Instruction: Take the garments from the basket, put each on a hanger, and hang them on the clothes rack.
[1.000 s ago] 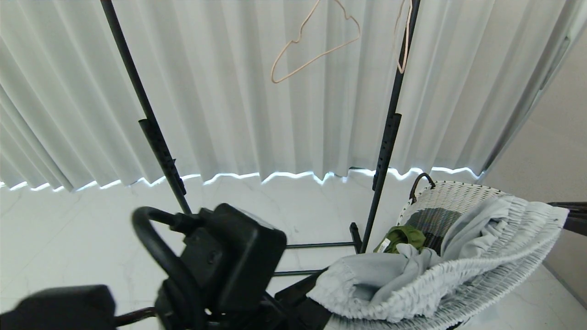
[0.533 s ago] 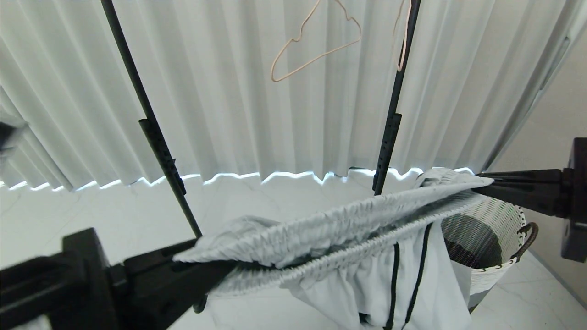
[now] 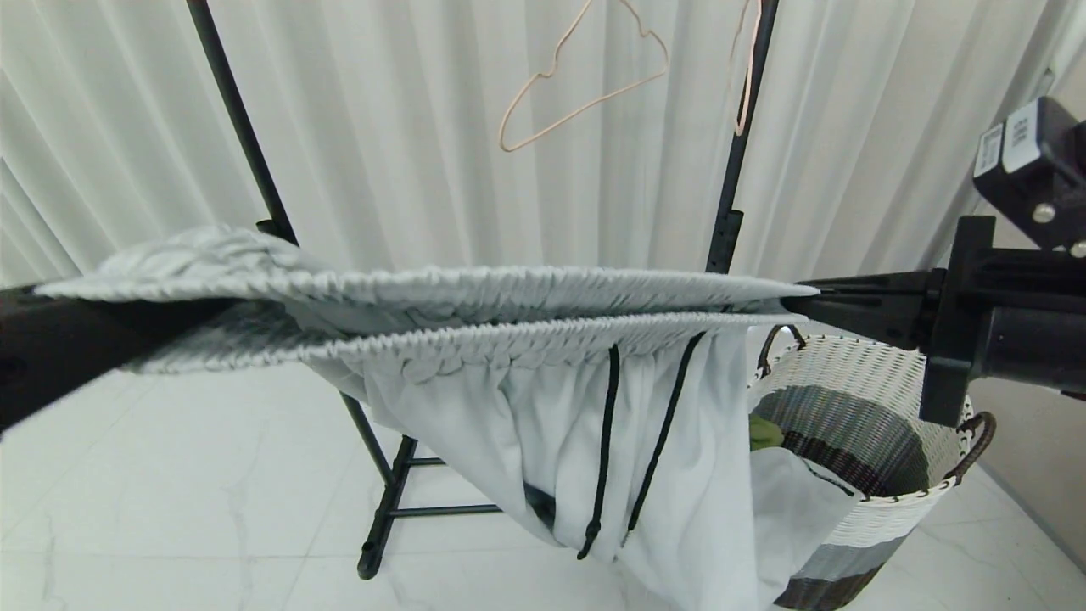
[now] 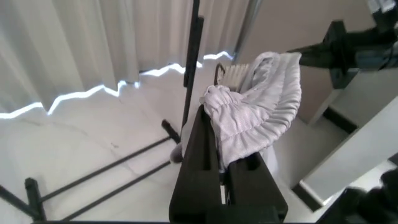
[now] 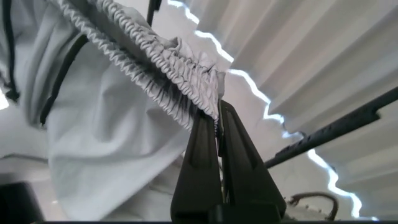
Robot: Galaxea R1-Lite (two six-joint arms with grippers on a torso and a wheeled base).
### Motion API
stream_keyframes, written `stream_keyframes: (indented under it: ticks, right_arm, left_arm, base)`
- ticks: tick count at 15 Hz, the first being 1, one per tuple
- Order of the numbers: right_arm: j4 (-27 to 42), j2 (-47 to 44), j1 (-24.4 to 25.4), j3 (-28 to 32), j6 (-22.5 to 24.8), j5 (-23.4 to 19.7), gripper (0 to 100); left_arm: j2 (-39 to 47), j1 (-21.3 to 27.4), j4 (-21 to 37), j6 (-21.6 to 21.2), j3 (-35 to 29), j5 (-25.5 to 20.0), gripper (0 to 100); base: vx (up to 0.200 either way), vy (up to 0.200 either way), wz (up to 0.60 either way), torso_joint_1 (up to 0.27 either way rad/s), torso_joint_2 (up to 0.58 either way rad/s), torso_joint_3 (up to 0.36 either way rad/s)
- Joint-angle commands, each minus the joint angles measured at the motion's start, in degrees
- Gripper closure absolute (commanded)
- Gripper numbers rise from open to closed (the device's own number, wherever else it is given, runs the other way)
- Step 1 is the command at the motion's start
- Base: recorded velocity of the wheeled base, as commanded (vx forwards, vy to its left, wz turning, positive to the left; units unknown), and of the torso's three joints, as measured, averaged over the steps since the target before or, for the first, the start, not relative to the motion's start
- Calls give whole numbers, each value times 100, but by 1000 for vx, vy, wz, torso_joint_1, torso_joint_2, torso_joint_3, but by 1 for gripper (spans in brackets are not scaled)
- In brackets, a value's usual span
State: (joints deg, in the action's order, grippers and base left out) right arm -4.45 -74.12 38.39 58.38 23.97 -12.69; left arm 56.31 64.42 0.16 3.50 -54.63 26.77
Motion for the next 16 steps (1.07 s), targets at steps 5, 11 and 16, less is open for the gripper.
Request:
stream_keyframes:
  ticks: [5, 11, 16]
  right_arm:
    - [58, -305, 55, 850, -32, 39, 100]
    - [14, -270, 336, 833, -366, 56, 100]
    - [14, 135, 336, 912, -569, 522, 100]
  left_arm:
    - [319, -113, 388, -315, -1217, 21, 100]
    - [337, -96, 397, -332, -1349, 30, 100]
    - [724, -96, 362, -833, -971, 496, 100]
  base:
    - [0, 0, 0, 0, 0, 0]
    - [0, 0, 0, 0, 0, 0]
    - [0, 0, 0, 0, 0, 0]
